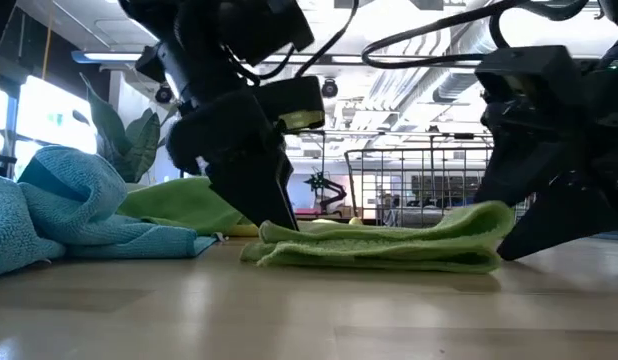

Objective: Fold microfiber towels
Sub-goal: Put the light green microfiber towel into the wire basket

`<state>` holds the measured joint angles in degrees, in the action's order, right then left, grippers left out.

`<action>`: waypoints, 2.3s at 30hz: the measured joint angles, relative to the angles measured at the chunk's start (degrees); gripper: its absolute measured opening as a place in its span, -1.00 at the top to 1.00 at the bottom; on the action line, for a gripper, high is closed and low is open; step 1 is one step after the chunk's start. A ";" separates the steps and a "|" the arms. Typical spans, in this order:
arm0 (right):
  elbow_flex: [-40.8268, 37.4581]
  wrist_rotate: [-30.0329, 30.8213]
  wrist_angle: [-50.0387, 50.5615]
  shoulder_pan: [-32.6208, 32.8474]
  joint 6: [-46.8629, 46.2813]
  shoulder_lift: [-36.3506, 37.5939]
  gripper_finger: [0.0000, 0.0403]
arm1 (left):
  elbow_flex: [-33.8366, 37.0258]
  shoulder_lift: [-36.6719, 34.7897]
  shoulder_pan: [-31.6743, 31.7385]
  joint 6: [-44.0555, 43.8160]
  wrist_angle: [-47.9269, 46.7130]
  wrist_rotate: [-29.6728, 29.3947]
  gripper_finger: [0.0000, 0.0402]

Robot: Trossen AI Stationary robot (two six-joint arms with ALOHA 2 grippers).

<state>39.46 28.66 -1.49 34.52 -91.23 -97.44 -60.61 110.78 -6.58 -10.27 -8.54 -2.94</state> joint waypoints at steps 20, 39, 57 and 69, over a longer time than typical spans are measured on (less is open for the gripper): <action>-0.02 0.34 -8.43 4.83 -13.97 -0.97 -0.08 | 0.21 0.34 -5.50 -6.29 2.62 -3.55 0.43; 0.44 0.20 -15.65 4.82 -16.30 -7.75 -0.08 | 0.26 0.44 -8.49 -10.81 6.26 -4.88 0.43; 0.55 -1.50 -14.79 -0.36 -8.67 -8.36 0.12 | 0.23 0.37 -8.60 -11.62 9.16 -4.68 0.43; 0.51 -0.83 -11.56 -3.81 7.06 -8.43 0.76 | 0.19 0.31 -8.60 -11.62 9.25 -4.70 0.43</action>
<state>39.98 27.82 -13.05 30.72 -84.18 -105.87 -60.42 111.09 -15.18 -21.89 0.71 -7.64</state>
